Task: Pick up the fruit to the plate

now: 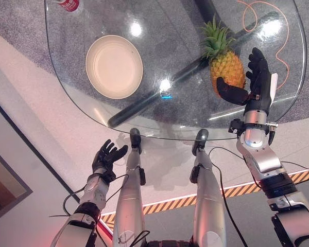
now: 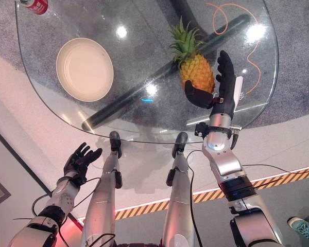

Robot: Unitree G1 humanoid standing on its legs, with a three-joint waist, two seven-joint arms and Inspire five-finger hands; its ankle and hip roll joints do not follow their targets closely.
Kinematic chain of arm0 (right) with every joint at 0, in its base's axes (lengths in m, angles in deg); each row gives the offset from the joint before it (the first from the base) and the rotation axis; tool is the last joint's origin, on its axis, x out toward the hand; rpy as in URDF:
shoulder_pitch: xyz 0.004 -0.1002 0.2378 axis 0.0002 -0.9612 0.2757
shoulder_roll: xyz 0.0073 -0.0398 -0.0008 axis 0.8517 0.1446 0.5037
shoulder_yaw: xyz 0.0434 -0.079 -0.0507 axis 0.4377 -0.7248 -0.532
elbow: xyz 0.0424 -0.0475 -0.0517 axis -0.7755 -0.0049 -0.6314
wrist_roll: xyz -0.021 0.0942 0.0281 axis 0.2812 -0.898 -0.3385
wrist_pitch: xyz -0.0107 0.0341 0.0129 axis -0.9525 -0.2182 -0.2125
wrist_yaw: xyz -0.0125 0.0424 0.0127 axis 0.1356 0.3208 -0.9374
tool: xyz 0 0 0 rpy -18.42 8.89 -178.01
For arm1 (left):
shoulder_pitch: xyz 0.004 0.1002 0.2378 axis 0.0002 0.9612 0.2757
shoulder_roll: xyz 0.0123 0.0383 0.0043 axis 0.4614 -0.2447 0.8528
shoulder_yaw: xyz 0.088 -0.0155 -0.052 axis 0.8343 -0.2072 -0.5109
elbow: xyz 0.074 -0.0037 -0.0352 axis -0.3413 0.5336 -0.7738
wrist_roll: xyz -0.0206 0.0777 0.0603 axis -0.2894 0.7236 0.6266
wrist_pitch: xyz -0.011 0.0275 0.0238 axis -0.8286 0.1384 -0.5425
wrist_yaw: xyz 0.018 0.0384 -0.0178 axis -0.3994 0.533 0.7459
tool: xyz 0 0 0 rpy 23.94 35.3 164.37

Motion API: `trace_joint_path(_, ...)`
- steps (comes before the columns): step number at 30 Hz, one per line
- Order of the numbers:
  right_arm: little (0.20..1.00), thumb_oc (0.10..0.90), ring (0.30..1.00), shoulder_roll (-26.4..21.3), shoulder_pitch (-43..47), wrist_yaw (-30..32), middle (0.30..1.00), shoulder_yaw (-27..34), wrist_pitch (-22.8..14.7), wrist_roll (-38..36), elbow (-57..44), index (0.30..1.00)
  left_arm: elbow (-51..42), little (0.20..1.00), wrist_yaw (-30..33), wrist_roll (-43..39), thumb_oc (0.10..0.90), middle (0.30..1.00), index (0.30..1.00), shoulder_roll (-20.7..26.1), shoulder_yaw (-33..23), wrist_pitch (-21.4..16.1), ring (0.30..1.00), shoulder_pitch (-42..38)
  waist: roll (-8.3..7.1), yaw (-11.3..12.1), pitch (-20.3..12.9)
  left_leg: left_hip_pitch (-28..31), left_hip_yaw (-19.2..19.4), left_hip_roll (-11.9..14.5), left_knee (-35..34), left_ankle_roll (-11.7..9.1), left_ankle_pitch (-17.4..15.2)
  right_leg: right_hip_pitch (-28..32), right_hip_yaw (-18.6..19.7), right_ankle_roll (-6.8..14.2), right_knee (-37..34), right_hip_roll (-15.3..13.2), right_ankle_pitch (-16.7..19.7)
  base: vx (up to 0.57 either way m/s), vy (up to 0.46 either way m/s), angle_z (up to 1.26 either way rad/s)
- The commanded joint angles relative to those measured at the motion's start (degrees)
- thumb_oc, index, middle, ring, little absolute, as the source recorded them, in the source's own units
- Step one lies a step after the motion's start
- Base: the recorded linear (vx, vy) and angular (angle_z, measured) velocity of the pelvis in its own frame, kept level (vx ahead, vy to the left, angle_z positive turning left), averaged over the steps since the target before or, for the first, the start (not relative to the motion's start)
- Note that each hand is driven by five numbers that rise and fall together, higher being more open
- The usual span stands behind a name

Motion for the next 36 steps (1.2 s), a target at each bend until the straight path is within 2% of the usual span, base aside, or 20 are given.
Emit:
trace_joint_path(1,0.9,0.8,0.9,-3.09,-2.58,-0.32,0.9,2.31,-2.36,1.02,-7.46,0.9,0.83,0.9,0.36,0.7,0.8,0.9,0.9,1.36,-1.26,-1.47,0.9,5.15,-0.49,-0.81,-1.18,-2.56,-0.3,-1.94,4.76,0.71,-3.4,-1.7,-1.84,-0.08,1.33,1.72,-0.5,0.0,0.0,0.0)
trace_joint_path(13,0.9,0.8,0.9,-3.48,-2.78,-2.42,0.9,0.98,-1.75,0.81,-7.84,0.9,0.98,0.9,0.06,0.63,0.8,0.9,0.9,1.91,-1.23,-1.14,0.9,4.92,-0.73,-0.79,-1.18,-2.62,-0.3,-1.99,4.82,0.73,-3.35,-1.67,-1.88,-0.07,1.22,1.8,-0.44,0.0,0.0,0.0)
trace_joint_path(22,0.9,0.8,0.9,-4.5,-2.54,-5.14,0.9,-1.25,2.35,0.94,-7.32,0.9,0.63,0.9,0.15,0.85,0.8,0.9,0.9,2.2,-1.09,-0.76,0.9,4.91,-0.93,-0.56,-1.18,-2.85,-0.46,-2.01,5.08,0.71,-3.36,-1.8,-2.04,-0.2,1.44,1.79,-0.59,0.0,0.0,0.0)
trace_joint_path(30,0.9,0.8,0.9,-6.86,-1.53,-8.22,0.9,-3.07,6.7,4.77,-6.29,0.9,0.12,0.9,0.11,0.88,0.8,0.9,0.9,3.15,-1.17,0.03,0.9,4.86,-1.19,-0.35,-1.18,-2.73,-0.44,-2.06,4.87,0.79,-3.26,-1.69,-2.26,-0.2,1.37,1.95,-0.49,0.0,0.0,0.0)
trace_joint_path(36,0.9,0.8,0.9,-8.43,-0.85,-7.8,0.9,-3.94,8.85,7.52,-6.53,0.9,-0.18,0.9,0.09,0.8,0.8,0.9,0.9,3.62,-1.25,0.4,0.9,4.88,-1.24,-0.29,-1.18,-2.69,-0.51,-2.01,4.93,0.74,-3.25,-1.65,-2.27,-0.16,1.44,1.96,-0.53,0.0,0.0,0.0)
